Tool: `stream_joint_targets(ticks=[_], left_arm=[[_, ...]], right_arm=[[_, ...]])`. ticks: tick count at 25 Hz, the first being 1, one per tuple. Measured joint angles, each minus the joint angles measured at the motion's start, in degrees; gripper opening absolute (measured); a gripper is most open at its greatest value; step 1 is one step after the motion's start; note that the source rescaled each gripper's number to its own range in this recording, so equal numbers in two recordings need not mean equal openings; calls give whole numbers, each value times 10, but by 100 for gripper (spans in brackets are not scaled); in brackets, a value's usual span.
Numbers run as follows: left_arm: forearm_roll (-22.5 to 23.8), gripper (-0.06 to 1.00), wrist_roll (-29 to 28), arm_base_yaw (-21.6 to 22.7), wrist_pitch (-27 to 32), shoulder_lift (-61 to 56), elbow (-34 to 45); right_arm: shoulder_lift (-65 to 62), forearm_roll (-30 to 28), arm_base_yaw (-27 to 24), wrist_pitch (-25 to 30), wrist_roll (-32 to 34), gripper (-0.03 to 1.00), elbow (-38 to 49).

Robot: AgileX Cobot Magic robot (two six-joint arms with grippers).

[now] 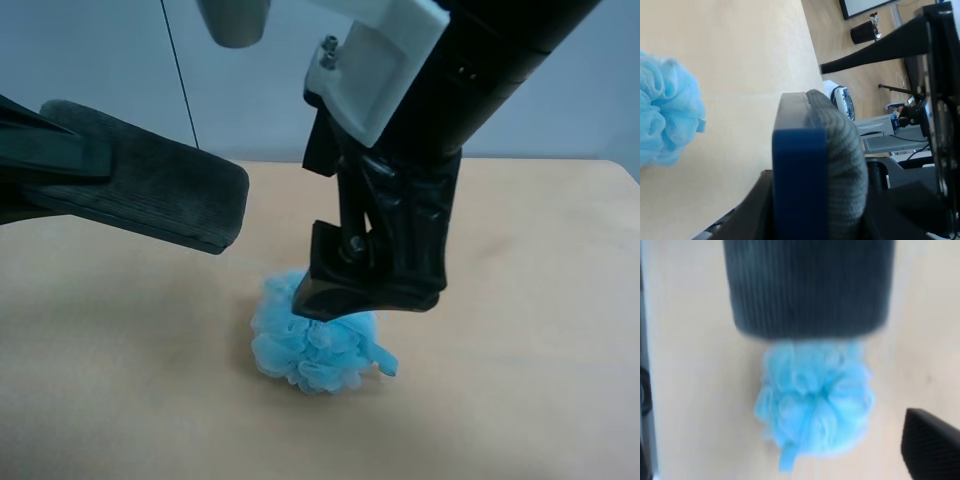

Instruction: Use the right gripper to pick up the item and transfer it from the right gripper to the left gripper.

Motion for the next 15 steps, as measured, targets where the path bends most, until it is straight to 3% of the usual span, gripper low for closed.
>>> stream_joint_targets(ticks=[4,15], left_arm=[[0,0,0,0,0,0,0],[0,0,0,0,3,0,0]], right_arm=[[-37,-29,0,33,39,99,15],[-229,-75,0,36,207,99,134]])
